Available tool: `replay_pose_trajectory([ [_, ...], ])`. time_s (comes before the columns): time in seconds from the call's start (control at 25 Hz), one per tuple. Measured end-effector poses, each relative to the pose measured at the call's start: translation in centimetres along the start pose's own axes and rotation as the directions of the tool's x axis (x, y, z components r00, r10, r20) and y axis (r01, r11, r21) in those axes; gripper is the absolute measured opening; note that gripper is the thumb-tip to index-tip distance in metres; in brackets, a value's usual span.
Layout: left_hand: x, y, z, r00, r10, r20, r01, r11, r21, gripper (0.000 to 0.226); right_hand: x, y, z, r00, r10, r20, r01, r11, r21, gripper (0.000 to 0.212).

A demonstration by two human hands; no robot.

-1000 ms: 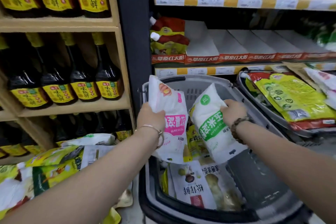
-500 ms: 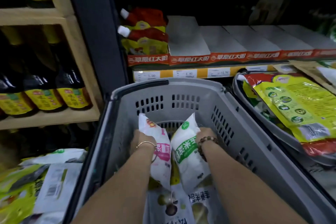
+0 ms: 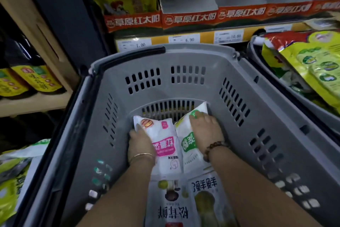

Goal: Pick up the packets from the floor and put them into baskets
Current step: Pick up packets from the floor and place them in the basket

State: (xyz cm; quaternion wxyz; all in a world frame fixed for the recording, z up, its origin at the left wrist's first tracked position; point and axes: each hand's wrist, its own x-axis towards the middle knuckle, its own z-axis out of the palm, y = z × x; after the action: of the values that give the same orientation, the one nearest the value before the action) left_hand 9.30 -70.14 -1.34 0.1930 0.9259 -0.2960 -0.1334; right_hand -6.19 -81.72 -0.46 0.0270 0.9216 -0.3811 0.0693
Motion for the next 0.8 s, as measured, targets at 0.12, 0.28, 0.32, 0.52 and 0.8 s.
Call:
replay_pose_trajectory([
  [0.12, -1.9, -0.4, 1.2, 0.892, 0.432, 0.137, -0.451, 0.819, 0.356, 0.071, -1.5, 0.8, 1.6, 0.962, -0.198, 0.189, 0.192, 0.980, 0.051, 0.060],
  [0.28, -3.0, -2.6, 2.9, 0.890, 0.288, 0.355, -0.435, 0.772, 0.463, 0.076, -3.5, 1.5, 3.7, 0.927, -0.101, 0.360, 0.102, 0.995, 0.017, 0.070],
  [0.32, -3.1, -2.8, 3.0, 0.889, 0.278, 0.364, -0.431, 0.776, 0.460, 0.076, -3.9, 1.3, 4.1, 0.924, -0.073, 0.375, 0.078, 0.997, 0.000, 0.072],
  [0.52, -2.9, -2.8, 3.1, 0.867, 0.213, 0.450, -0.421, 0.796, 0.434, 0.078, -3.5, 0.6, 4.4, 0.900, -0.005, 0.435, 0.020, 0.999, -0.030, 0.075],
  [0.8, -1.8, -1.0, 0.7, 0.786, 0.108, 0.609, -0.433, 0.799, 0.418, 0.099, -1.8, -0.7, 1.8, 0.762, 0.062, 0.645, 0.022, 0.992, -0.121, 0.084],
])
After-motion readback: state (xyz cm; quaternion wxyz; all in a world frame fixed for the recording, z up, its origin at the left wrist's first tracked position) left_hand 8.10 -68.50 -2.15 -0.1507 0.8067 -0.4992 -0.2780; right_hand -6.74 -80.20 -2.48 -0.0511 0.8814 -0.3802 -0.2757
